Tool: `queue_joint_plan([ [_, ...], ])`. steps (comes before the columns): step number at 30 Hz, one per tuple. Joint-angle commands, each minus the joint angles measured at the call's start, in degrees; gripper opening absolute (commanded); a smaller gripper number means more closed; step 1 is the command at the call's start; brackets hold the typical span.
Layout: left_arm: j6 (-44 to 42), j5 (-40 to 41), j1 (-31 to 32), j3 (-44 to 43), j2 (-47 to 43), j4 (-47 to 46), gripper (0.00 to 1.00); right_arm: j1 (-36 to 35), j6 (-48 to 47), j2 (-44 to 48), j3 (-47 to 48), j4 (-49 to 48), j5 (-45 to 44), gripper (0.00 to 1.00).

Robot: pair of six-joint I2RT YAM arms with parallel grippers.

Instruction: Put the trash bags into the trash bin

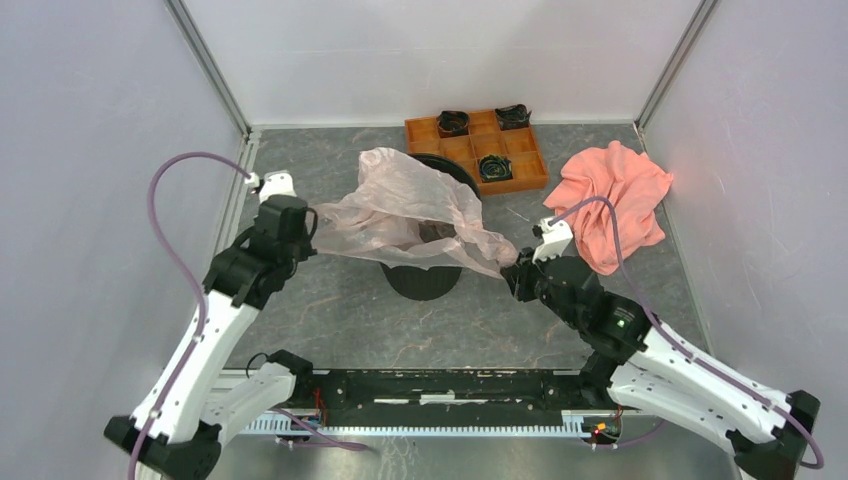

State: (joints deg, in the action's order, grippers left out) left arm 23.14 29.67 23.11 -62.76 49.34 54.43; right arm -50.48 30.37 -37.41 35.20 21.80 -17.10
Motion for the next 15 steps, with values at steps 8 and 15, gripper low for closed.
queue_joint_plan([
  [8, -1.94, -5.73, -0.31, -2.14, 8.46, -17.51, 0.16, 0.21, -18.50, -12.13, 5.41, -7.71, -12.54, 0.55],
  [15, -1.95, -4.51, -0.32, 0.33, -0.41, -10.78, 0.38, 0.17, -21.77, -4.72, 8.44, 2.25, -1.69, 0.90],
])
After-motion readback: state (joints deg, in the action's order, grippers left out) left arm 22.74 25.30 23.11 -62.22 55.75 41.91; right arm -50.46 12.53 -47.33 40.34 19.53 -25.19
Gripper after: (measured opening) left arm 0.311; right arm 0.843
